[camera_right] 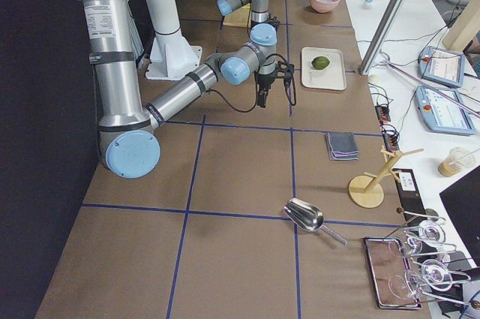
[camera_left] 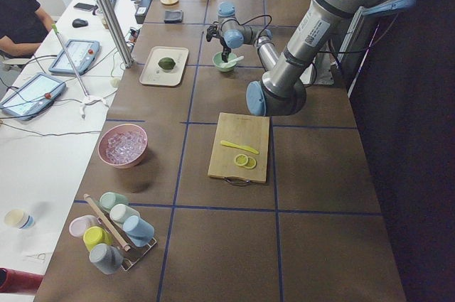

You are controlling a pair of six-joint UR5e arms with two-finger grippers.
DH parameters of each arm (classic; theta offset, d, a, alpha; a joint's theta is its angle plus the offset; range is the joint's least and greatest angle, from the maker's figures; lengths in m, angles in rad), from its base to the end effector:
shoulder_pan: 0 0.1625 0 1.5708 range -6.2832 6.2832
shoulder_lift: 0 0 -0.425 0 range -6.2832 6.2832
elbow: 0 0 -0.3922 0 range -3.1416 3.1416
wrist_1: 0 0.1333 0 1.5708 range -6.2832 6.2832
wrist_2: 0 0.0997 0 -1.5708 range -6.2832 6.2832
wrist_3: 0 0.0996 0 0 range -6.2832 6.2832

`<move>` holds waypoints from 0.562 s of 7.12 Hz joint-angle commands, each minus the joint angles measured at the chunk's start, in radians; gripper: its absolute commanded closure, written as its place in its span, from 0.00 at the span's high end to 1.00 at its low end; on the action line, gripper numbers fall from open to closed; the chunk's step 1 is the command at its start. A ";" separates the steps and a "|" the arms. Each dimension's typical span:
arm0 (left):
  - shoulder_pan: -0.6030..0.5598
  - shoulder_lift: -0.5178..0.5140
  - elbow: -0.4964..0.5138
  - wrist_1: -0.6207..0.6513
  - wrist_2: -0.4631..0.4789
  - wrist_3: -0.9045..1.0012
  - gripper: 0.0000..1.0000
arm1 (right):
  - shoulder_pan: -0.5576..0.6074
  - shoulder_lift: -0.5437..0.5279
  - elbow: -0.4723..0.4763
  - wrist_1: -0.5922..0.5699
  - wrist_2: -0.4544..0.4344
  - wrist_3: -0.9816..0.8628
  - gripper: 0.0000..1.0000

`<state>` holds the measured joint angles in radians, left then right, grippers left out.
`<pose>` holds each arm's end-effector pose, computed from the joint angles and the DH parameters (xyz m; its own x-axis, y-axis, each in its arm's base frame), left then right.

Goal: Place spoon in bowl

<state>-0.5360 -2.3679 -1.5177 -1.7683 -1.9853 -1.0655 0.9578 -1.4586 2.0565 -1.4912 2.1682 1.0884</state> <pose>0.5757 -0.4504 0.1669 0.5336 0.1984 -0.8222 -0.0809 0.9796 0.1839 -0.2251 -0.4543 0.3657 0.6167 0.2101 0.7586 -0.2114 0.9725 -0.0975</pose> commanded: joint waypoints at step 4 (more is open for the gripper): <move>-0.247 0.331 -0.224 0.053 -0.113 0.253 0.82 | 0.246 -0.176 -0.082 -0.004 0.045 -0.567 0.99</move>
<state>-0.7047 -2.1786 -1.6493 -1.7214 -2.0675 -0.9325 1.1235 -1.6034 2.0196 -1.4931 2.1905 0.6872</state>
